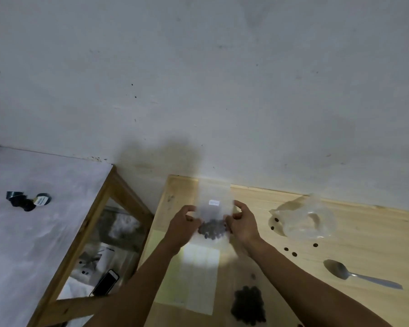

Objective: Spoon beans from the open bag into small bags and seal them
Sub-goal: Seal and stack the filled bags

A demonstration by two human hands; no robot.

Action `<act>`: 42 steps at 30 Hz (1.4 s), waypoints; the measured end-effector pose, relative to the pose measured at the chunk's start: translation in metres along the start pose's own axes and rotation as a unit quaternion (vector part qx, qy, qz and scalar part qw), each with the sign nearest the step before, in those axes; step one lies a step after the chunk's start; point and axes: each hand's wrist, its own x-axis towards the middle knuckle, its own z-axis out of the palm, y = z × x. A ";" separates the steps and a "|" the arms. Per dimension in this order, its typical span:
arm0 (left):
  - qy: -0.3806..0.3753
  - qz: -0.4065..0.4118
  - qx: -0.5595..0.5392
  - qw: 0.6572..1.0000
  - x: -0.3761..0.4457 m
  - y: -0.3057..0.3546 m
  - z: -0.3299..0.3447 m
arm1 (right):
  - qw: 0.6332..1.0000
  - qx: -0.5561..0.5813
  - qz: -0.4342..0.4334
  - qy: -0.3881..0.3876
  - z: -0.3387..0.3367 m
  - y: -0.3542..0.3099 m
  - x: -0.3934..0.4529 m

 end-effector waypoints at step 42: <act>-0.126 0.055 0.112 0.984 -0.078 -0.024 0.090 | 0.821 -0.559 -0.105 -0.055 -0.080 0.056 -0.067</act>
